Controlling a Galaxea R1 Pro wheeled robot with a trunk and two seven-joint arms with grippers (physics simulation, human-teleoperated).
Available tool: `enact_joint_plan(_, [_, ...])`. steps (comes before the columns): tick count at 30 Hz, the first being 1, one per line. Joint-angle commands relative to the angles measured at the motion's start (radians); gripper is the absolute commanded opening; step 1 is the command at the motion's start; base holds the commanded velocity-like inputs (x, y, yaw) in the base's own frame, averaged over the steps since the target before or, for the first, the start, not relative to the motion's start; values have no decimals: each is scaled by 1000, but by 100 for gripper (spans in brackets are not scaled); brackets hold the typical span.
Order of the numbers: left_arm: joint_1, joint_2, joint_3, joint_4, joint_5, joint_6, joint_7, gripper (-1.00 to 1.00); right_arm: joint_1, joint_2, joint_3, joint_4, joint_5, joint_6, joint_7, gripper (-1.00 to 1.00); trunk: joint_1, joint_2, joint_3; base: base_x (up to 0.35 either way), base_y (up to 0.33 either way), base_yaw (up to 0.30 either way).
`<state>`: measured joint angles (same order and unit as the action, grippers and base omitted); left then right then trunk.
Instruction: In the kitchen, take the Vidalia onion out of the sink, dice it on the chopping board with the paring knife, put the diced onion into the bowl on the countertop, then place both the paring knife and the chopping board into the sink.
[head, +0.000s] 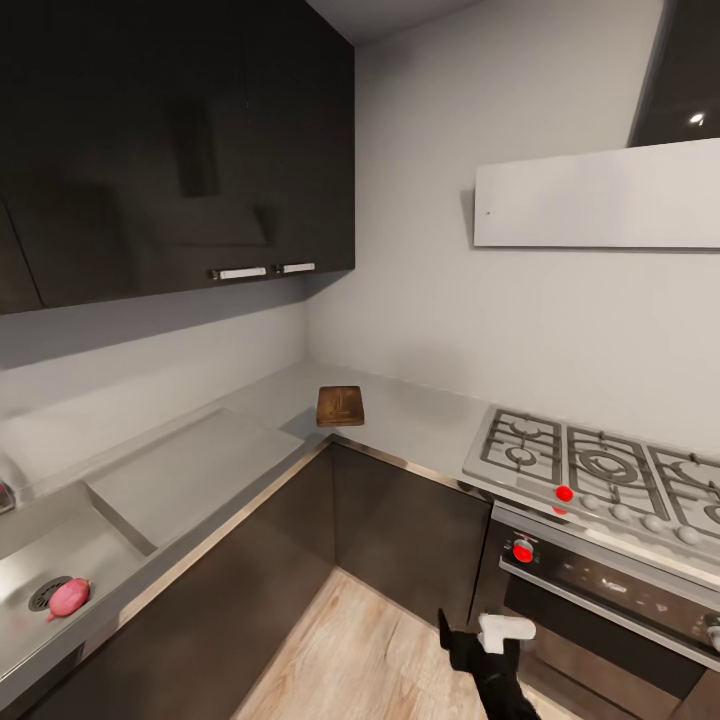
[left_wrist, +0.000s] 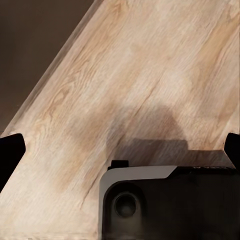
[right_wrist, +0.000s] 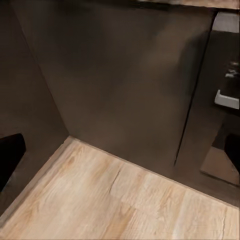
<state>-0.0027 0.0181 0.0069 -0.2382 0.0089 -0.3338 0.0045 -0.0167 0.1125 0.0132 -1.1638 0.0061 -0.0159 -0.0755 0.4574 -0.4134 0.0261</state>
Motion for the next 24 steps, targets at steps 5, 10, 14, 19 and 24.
enact_joint_plan(5, [0,12,1,45,2,-5,0,100,-111,52,57,-121,9,182,-65,100,0,-1,0,0,0,0])
enact_joint_plan(10, [0,14,1,63,3,-3,1,100,-291,62,119,-133,43,319,-146,100,0,-1,0,0,0,0])
enact_joint_plan(14, [0,12,2,87,3,-2,2,100,-446,62,130,-96,48,428,-163,100,0,-1,0,0,0,0])
enact_joint_plan(19, [0,10,1,111,3,-2,2,100,-728,62,132,136,47,479,-169,100,0,-1,0,0,0,0])
enact_joint_plan(24, [0,13,23,166,18,-2,1,100,-1037,62,131,447,42,482,-170,100,0,-1,0,1,0,0])
